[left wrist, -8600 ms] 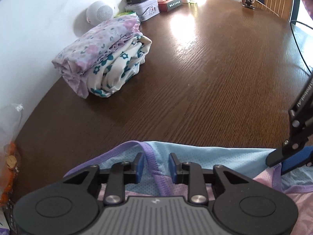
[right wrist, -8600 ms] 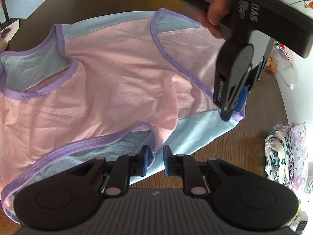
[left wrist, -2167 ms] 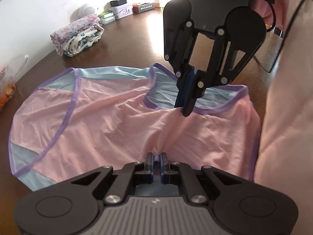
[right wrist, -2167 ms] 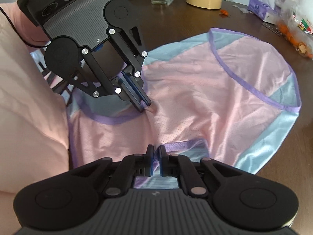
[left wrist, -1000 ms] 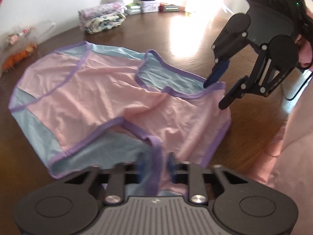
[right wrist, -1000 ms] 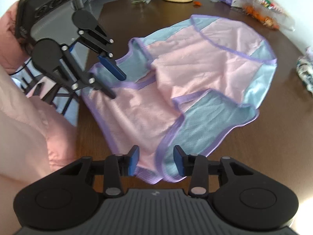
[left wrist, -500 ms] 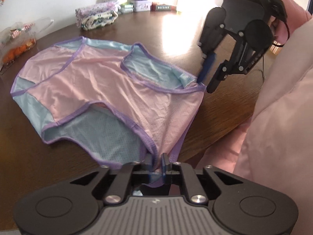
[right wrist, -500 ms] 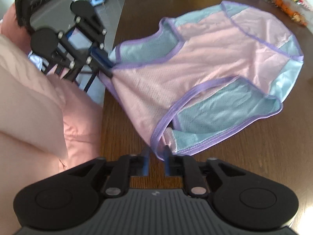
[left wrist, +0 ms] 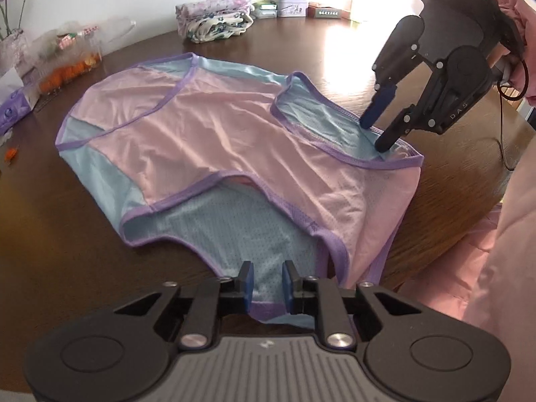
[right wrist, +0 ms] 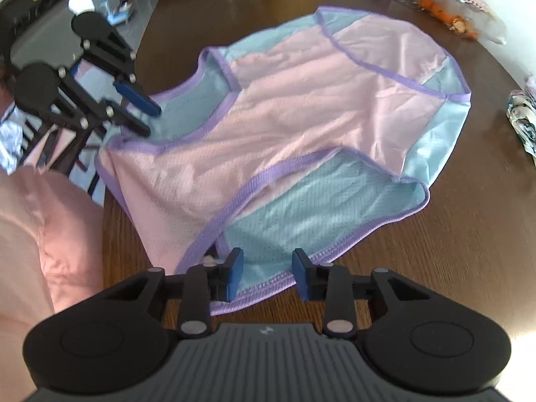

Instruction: Fold clothes

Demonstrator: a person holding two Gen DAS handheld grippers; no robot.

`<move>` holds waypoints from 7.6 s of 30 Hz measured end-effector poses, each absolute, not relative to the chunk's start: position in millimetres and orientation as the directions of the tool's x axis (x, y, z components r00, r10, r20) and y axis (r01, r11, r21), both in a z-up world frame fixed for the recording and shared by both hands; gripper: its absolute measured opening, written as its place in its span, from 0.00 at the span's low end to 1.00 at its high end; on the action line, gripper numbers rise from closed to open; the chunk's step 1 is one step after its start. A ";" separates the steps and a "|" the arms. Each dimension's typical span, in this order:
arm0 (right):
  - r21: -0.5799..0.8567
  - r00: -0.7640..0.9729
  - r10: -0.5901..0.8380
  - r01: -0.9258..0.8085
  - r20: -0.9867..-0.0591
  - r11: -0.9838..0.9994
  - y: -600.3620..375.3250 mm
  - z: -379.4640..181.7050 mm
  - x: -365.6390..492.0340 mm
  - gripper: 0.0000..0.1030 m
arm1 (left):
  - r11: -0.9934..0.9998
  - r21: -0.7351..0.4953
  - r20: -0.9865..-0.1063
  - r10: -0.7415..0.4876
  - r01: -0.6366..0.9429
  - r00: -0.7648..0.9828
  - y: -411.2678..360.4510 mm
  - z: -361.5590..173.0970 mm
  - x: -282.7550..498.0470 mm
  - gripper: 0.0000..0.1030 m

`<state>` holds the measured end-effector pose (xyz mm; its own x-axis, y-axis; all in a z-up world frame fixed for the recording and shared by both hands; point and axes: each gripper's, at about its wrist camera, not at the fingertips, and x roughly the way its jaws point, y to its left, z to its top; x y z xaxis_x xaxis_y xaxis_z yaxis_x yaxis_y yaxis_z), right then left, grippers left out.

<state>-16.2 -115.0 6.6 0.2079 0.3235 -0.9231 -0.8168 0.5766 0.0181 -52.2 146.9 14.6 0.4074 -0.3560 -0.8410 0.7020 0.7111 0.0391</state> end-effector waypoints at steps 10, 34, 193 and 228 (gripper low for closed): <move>0.017 0.196 0.276 -0.788 -0.941 0.616 -132.1 6.8 -7.5 0.27 | 0.688 0.051 -0.837 -0.366 0.724 0.406 137.5 14.2 -66.3 0.16; 0.211 0.272 0.351 -0.435 -0.896 0.875 -147.9 7.8 -42.7 0.33 | 0.424 0.157 -0.827 -0.438 0.892 0.353 130.1 18.2 -97.7 0.29; -0.107 0.383 0.169 -0.603 -0.908 0.790 -81.5 23.0 -26.1 0.04 | -0.110 0.358 -0.868 -0.405 0.927 0.287 120.2 5.8 32.6 0.00; -0.273 0.472 0.157 -0.716 -0.868 0.642 -60.6 11.2 -32.4 0.21 | 0.119 0.403 -0.745 -0.532 0.907 0.401 12.4 3.9 -9.3 0.00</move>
<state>-32.4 -60.6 11.2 0.4719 0.1569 -0.8676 -0.7160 0.6423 -0.2733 -9.3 12.4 3.9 0.4014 -0.5325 -0.7452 0.9072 0.1191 0.4035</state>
